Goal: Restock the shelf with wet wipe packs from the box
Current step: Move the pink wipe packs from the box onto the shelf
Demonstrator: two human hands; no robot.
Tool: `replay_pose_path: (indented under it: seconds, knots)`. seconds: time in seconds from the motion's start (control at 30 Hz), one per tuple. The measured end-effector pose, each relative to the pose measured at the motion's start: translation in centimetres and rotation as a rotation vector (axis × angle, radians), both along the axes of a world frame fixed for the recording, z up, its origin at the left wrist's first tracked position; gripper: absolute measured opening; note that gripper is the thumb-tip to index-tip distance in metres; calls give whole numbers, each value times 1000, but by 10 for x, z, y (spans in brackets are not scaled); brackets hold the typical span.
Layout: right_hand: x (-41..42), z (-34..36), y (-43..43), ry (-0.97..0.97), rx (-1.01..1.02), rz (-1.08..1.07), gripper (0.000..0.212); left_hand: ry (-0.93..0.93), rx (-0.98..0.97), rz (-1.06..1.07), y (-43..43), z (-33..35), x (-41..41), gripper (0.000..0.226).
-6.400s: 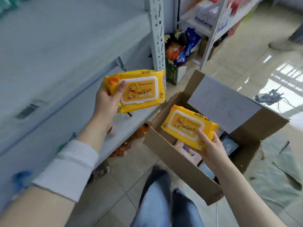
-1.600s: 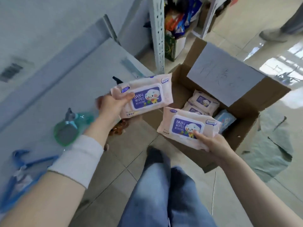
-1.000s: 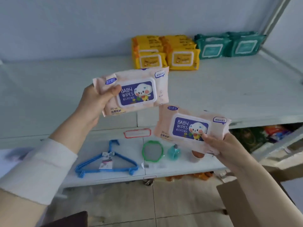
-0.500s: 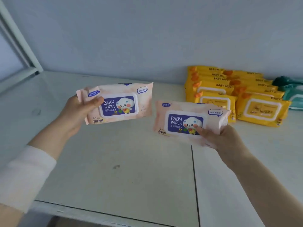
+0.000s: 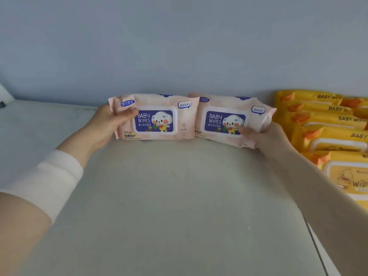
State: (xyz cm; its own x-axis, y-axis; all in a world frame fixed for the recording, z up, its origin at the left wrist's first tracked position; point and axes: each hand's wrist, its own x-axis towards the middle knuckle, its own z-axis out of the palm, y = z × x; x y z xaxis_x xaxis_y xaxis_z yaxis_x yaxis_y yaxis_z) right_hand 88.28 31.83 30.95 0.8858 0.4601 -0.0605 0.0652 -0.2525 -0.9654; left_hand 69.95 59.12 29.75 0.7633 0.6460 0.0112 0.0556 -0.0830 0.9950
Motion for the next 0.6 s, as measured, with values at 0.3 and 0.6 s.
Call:
replay_pose_path:
  seconds: [0.3, 0.6]
  knots:
    - [48, -5, 40, -296, -205, -265, 55, 18, 271, 118, 35, 1, 52, 23]
    - [40, -8, 47, -409, -281, -387, 79, 14, 304, 388, 10, -7, 65, 44]
